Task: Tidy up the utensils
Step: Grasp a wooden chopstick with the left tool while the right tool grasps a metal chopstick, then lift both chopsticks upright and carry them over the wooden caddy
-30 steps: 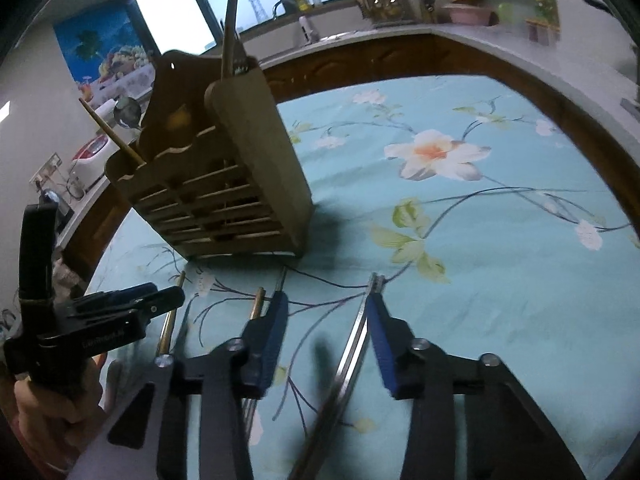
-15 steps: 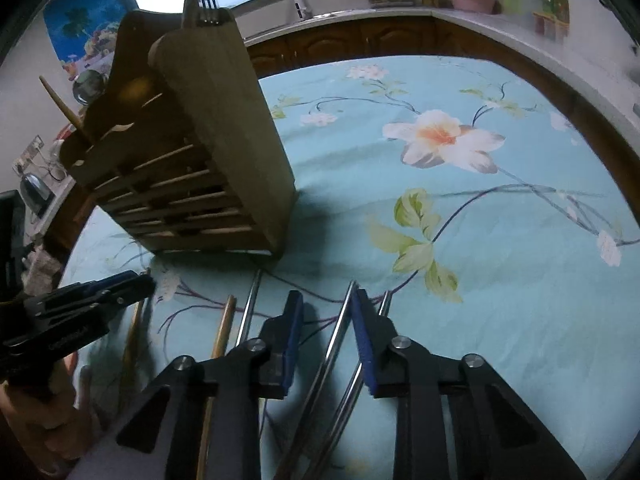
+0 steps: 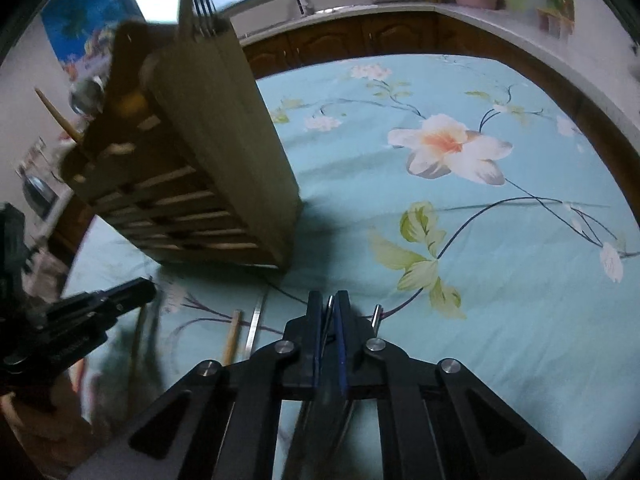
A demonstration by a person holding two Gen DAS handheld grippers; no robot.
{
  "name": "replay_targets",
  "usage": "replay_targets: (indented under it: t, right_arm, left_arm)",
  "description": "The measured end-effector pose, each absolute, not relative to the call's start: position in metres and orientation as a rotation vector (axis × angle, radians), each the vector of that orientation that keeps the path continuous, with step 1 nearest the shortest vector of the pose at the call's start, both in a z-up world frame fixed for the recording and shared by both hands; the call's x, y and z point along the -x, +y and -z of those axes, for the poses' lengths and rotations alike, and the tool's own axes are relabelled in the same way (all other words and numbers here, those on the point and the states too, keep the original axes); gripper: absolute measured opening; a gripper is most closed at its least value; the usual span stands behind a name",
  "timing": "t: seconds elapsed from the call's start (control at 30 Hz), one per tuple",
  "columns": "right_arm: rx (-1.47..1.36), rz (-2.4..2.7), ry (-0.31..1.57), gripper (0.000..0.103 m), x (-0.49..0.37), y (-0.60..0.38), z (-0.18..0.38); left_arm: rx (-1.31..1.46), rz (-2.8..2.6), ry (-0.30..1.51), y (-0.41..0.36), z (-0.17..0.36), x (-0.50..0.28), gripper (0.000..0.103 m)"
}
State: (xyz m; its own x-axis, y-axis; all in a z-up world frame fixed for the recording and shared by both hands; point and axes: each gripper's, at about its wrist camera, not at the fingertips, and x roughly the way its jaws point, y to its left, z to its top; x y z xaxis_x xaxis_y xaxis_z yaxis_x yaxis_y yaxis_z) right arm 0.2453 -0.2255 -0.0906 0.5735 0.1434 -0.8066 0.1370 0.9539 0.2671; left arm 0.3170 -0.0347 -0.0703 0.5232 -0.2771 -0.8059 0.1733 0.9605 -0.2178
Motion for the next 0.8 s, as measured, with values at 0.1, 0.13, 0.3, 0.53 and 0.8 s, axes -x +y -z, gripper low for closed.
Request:
replay_targets:
  t: [0.1, 0.13, 0.3, 0.53, 0.8]
  right_arm:
    - [-0.352, -0.035, 0.913, 0.005, -0.231, -0.225, 0.073]
    - [-0.361, -0.048, 0.895, 0.005, -0.227, -0.225, 0.066]
    - [-0.365, -0.067, 0.838, 0.004, -0.209, -0.219, 0.040]
    - [-0.361, -0.081, 0.778, 0.004, -0.196, -0.216, 0.013]
    - [-0.346, -0.082, 0.706, 0.004, -0.172, -0.214, -0.016]
  left_arm:
    - [0.151, 0.283, 0.941, -0.030, 0.053, -0.304, 0.005]
    - [0.157, 0.284, 0.931, -0.028, 0.049, -0.300, 0.005]
    - [0.186, 0.289, 0.875, -0.013, 0.026, -0.271, 0.005]
    - [0.205, 0.298, 0.808, 0.009, -0.010, -0.227, 0.005]
    - [0.202, 0.316, 0.752, 0.018, -0.040, -0.186, 0.004]
